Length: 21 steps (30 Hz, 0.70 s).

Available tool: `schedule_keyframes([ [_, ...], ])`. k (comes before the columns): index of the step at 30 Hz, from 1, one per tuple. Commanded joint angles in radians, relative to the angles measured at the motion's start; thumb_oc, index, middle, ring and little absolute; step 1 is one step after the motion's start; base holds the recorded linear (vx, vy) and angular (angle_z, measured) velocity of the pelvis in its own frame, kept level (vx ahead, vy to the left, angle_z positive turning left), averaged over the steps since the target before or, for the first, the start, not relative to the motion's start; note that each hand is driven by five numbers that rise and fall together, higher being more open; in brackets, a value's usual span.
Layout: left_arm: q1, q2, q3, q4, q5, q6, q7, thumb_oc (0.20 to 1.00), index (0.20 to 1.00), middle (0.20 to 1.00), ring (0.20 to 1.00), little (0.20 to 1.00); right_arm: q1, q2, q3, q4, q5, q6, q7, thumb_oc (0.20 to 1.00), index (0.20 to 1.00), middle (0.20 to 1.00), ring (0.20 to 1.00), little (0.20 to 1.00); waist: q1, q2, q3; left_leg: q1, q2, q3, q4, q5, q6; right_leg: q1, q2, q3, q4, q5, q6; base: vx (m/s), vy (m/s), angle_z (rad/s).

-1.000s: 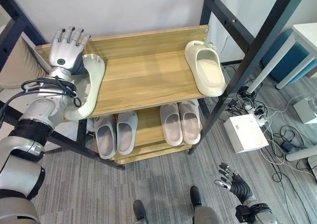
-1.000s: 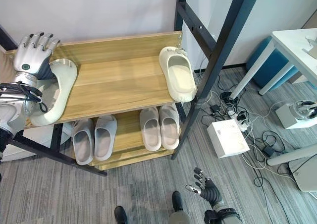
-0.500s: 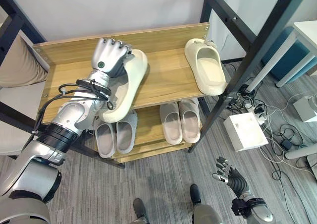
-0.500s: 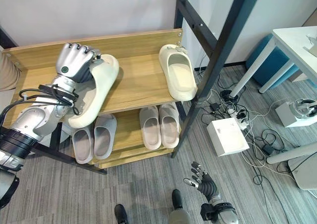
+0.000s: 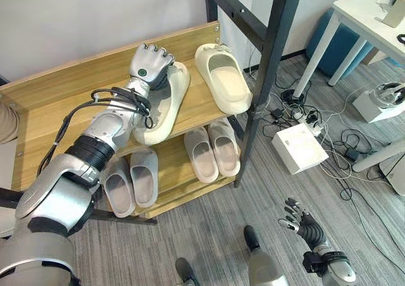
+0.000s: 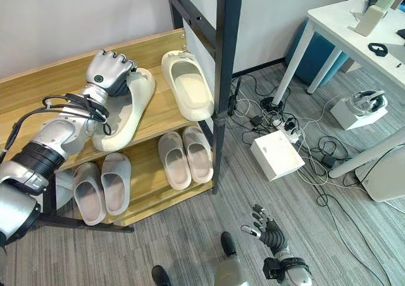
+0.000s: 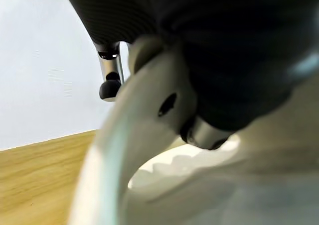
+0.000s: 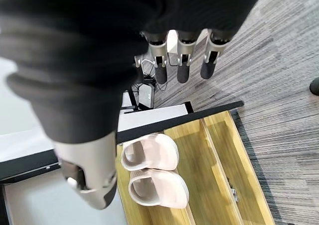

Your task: Arrange the slippers neatly on the shoe rack.

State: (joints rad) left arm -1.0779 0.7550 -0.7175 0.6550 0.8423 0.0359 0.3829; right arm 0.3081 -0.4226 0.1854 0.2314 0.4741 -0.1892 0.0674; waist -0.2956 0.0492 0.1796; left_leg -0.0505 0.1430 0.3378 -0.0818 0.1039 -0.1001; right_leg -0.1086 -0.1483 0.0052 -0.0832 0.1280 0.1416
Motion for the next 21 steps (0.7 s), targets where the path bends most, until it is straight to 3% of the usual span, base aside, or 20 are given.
schedule_keyframes([
  [1,-0.154,-0.002,0.072,0.091,-0.043,0.055,0.034,0.200,0.200,0.200,0.200,0.200,-0.036,-0.025,-0.013,-0.004,0.020,-0.064,-0.033,1.000,1.000,1.000,1.000,1.000,0.027,-0.017,-0.020,0.090,-0.001,-0.078,-0.005,-0.120,-0.007,0.020,-0.012,-0.058,-0.004,-0.069,0.057,0.00,-0.048,-0.02],
  [2,-0.165,-0.018,0.072,0.120,-0.055,0.056,0.038,0.200,0.200,0.200,0.200,0.200,-0.019,-0.023,-0.012,-0.013,0.033,-0.062,-0.027,1.000,1.000,1.000,1.000,1.000,0.024,-0.015,-0.021,0.090,0.000,-0.080,-0.005,-0.120,-0.007,0.021,-0.010,-0.060,-0.004,-0.070,0.057,-0.01,-0.036,0.01],
  [3,-0.188,-0.044,0.071,0.160,-0.070,0.066,0.042,1.000,1.000,1.000,1.000,1.000,-0.010,-0.022,-0.006,-0.031,0.036,-0.062,-0.021,1.000,1.000,1.000,1.000,1.000,0.017,-0.014,-0.022,0.091,0.001,-0.080,-0.005,-0.119,-0.007,0.021,-0.009,-0.059,-0.004,-0.071,0.057,-0.01,-0.024,0.05],
  [5,-0.199,-0.048,0.065,0.173,-0.088,0.059,0.040,1.000,1.000,1.000,1.000,1.000,0.011,-0.025,-0.009,-0.056,0.039,-0.059,-0.016,1.000,1.000,1.000,1.000,1.000,0.015,-0.012,-0.024,0.093,0.002,-0.080,-0.005,-0.118,-0.008,0.025,-0.007,-0.060,-0.004,-0.073,0.056,-0.01,-0.009,0.03],
  [8,-0.125,-0.068,0.158,0.025,-0.182,0.035,0.027,1.000,1.000,1.000,1.000,1.000,0.019,-0.002,-0.015,-0.070,0.043,-0.040,-0.019,1.000,1.000,1.000,1.000,1.000,0.033,-0.011,-0.038,0.096,0.003,-0.097,-0.005,-0.117,-0.008,0.045,-0.006,-0.080,-0.004,-0.079,0.049,-0.01,-0.030,0.06],
  [10,0.010,-0.108,0.253,-0.147,-0.217,0.007,0.017,1.000,1.000,1.000,1.000,1.000,0.011,0.013,-0.010,-0.068,0.037,-0.028,-0.022,1.000,1.000,1.000,1.000,1.000,0.058,-0.015,-0.048,0.092,0.001,-0.121,-0.005,-0.114,-0.006,0.062,-0.007,-0.103,-0.004,-0.086,0.043,-0.02,-0.019,0.26],
  [15,0.161,-0.160,0.328,-0.277,-0.286,-0.034,-0.010,1.000,1.000,1.000,1.000,1.000,-0.009,0.029,-0.009,-0.054,0.027,-0.008,-0.032,1.000,1.000,1.000,1.000,1.000,0.088,-0.021,-0.059,0.085,-0.003,-0.145,-0.005,-0.109,-0.004,0.079,-0.009,-0.124,-0.004,-0.090,0.037,-0.01,-0.012,0.20],
  [21,0.438,-0.292,0.441,-0.425,-0.701,-0.140,-0.075,1.000,1.000,1.000,1.000,1.000,-0.041,0.073,-0.010,-0.033,0.007,0.024,-0.060,1.000,1.000,1.000,1.000,1.000,0.126,-0.022,-0.075,0.081,-0.010,-0.163,-0.005,-0.100,0.002,0.090,-0.012,-0.140,-0.004,-0.089,0.032,0.00,0.001,0.14],
])
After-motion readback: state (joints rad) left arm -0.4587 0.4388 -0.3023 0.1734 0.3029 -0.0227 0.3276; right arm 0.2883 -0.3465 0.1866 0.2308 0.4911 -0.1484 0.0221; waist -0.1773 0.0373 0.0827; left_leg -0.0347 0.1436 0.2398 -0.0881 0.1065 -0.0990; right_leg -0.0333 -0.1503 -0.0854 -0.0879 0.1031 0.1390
